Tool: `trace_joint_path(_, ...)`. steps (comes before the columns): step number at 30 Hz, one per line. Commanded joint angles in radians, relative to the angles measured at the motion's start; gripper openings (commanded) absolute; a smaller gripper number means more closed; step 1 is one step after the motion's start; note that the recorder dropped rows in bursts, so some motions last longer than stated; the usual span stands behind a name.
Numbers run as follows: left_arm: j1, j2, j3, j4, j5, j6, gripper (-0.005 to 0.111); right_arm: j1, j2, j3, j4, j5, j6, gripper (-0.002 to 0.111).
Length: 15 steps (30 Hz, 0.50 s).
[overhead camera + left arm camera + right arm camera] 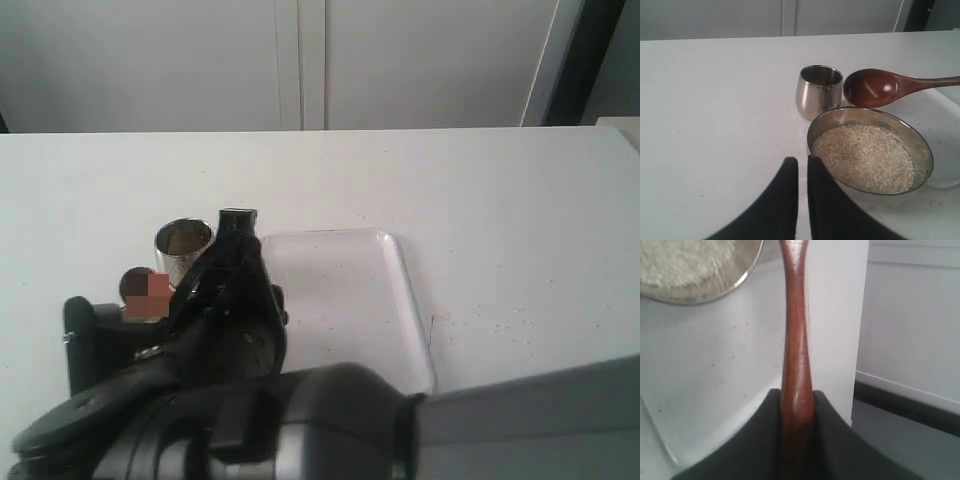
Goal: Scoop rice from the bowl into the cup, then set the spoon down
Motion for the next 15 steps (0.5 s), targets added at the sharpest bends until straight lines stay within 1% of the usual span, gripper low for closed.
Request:
trace_joint_path(1, -0.007, 0.001, -0.006, -0.01, -0.004, 0.0, 0.014, -0.056, -0.007, 0.075, -0.04, 0.009, 0.02, 0.0)
trace_joint_path(5, -0.007, 0.001, -0.006, -0.01, -0.004, 0.0, 0.014, -0.066, -0.008, 0.13, -0.034, 0.009, 0.02, 0.0)
trace_joint_path(9, -0.007, 0.001, -0.006, -0.01, -0.004, 0.0, 0.014, -0.066, -0.008, 0.146, -0.03, 0.009, 0.09, 0.0)
trace_joint_path(15, -0.007, 0.001, -0.006, -0.01, -0.004, 0.0, 0.014, -0.066, -0.004, 0.146, -0.022, -0.064, 0.09, 0.0)
